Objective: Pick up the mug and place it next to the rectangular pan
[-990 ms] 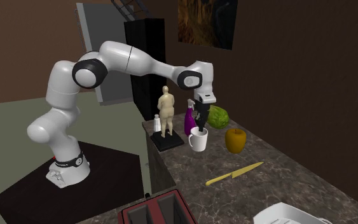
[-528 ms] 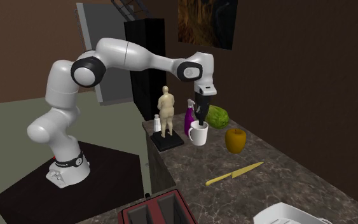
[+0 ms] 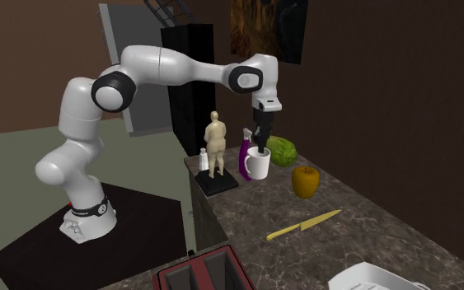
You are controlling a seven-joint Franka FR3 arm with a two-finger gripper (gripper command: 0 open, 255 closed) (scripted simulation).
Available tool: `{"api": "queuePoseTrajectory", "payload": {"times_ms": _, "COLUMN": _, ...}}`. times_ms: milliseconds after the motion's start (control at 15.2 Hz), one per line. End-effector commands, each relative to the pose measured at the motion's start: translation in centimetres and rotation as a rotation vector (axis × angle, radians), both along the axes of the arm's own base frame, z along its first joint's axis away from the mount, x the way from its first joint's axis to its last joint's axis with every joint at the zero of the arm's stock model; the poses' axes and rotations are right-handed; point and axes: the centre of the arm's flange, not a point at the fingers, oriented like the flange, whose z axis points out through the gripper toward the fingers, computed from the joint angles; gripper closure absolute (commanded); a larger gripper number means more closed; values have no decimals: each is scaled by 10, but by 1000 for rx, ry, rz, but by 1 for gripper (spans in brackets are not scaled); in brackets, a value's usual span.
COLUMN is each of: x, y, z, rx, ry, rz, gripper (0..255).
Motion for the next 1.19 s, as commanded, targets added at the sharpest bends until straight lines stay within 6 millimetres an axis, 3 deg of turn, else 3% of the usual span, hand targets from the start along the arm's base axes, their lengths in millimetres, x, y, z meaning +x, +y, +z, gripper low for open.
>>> {"api": "queuePoseTrajectory", "payload": {"times_ms": 0, "x": 1, "y": 0, "z": 10, "rx": 0, "ry": 0, "rz": 0, "gripper": 255}}
{"api": "queuePoseTrajectory", "payload": {"times_ms": 330, "x": 1, "y": 0, "z": 35, "rx": 0, "ry": 0, "rz": 0, "gripper": 255}}
{"api": "queuePoseTrajectory", "payload": {"times_ms": 1122, "x": 45, "y": -152, "z": 36, "rx": 0, "ry": 0, "rz": 0, "gripper": 255}}
